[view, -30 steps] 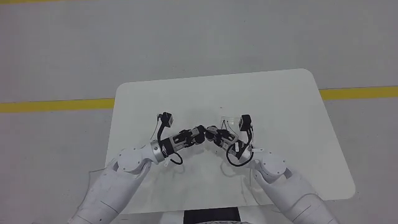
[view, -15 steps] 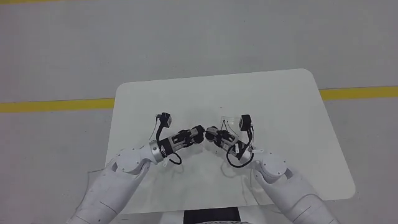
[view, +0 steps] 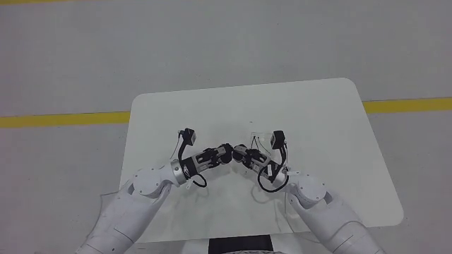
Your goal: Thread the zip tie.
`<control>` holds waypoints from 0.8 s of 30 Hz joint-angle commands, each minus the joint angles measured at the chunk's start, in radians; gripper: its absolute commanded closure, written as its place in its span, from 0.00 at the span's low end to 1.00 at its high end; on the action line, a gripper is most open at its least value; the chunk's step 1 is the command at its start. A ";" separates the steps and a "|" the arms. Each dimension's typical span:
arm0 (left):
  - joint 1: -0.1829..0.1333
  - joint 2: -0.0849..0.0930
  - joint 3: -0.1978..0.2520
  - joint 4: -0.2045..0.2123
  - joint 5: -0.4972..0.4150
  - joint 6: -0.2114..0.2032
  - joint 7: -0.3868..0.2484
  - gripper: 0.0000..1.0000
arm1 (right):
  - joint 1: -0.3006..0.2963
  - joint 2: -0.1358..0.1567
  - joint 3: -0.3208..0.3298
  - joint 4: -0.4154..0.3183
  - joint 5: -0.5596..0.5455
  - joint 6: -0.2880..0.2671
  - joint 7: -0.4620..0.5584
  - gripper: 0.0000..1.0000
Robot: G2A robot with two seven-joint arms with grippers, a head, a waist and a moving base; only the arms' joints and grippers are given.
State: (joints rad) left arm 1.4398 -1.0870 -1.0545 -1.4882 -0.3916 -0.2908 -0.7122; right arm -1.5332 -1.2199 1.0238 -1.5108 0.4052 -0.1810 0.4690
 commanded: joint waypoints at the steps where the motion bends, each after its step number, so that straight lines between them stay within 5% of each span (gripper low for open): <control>1: 0.000 0.000 0.001 0.001 -0.001 0.000 0.000 0.87 | -0.001 0.000 0.000 -0.001 -0.001 -0.001 0.002 1.00; 4: 0.001 0.001 0.004 0.001 -0.001 0.001 0.001 1.00 | -0.003 0.000 0.002 -0.002 -0.002 -0.002 0.003 1.00; 11: 0.002 0.004 0.007 0.000 -0.002 0.007 -0.002 1.00 | -0.006 -0.001 0.005 -0.002 -0.006 -0.012 0.005 0.98; 13: 0.003 0.005 0.008 -0.001 -0.004 0.007 -0.005 1.00 | -0.009 -0.001 0.010 0.000 -0.002 -0.015 0.002 0.00; 24: 0.013 0.024 -0.033 -0.010 -0.040 -0.011 -0.114 1.00 | -0.023 0.014 0.070 0.015 0.021 -0.032 0.106 0.00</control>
State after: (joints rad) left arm 1.4524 -1.0661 -1.0823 -1.4990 -0.4281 -0.2989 -0.8065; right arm -1.5562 -1.2067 1.0906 -1.4975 0.4224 -0.2100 0.5561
